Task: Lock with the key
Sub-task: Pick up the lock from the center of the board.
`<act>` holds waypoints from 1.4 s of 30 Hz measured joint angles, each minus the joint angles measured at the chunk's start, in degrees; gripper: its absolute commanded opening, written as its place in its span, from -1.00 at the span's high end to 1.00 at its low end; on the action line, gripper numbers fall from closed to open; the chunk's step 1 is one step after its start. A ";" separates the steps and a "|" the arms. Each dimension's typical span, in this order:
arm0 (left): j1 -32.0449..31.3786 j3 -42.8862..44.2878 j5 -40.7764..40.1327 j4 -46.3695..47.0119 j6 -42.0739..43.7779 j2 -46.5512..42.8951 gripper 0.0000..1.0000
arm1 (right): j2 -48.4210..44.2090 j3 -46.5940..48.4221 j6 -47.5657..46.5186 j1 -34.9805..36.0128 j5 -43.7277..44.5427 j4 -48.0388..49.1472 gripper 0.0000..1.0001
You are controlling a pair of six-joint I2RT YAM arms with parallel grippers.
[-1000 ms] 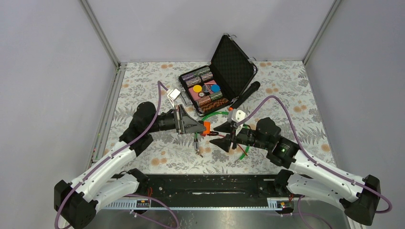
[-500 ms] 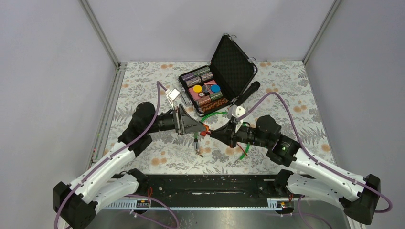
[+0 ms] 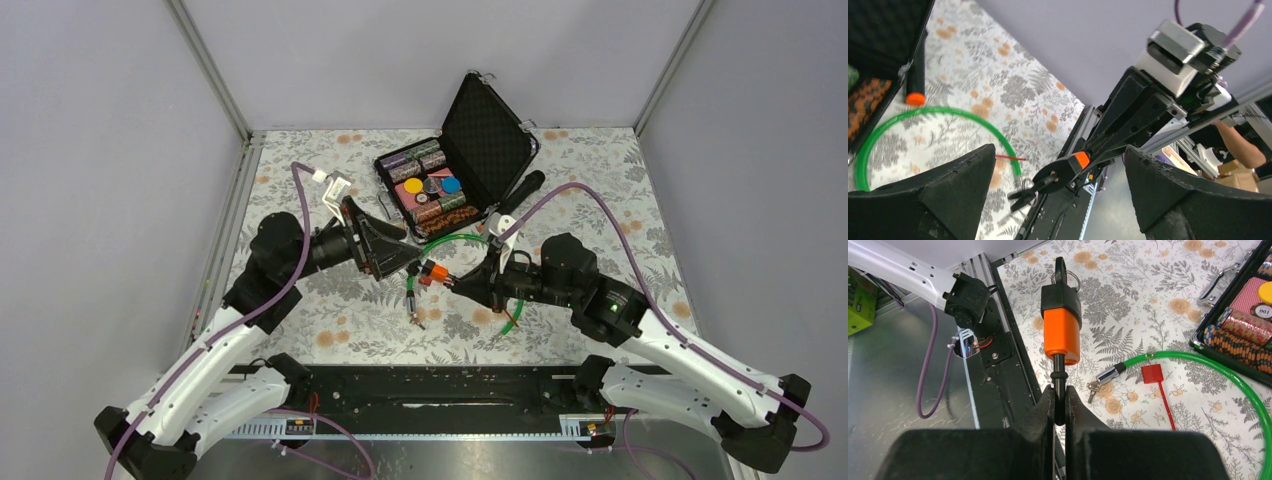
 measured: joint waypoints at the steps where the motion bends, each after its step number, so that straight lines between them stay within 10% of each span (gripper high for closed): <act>1: 0.00 -0.02 1.03 2.03 0.50 0.22 -0.98 | -0.13 0.72 0.15 0.00 -0.02 -1.40 1.00; 15: -6.10 -1.75 20.50 20.65 7.28 9.14 -0.78 | -0.35 13.46 0.07 0.02 -4.74 -20.92 1.00; 42: -11.85 -4.52 22.82 23.04 12.17 10.51 0.24 | 2.38 18.12 6.21 0.02 -10.43 -24.59 1.00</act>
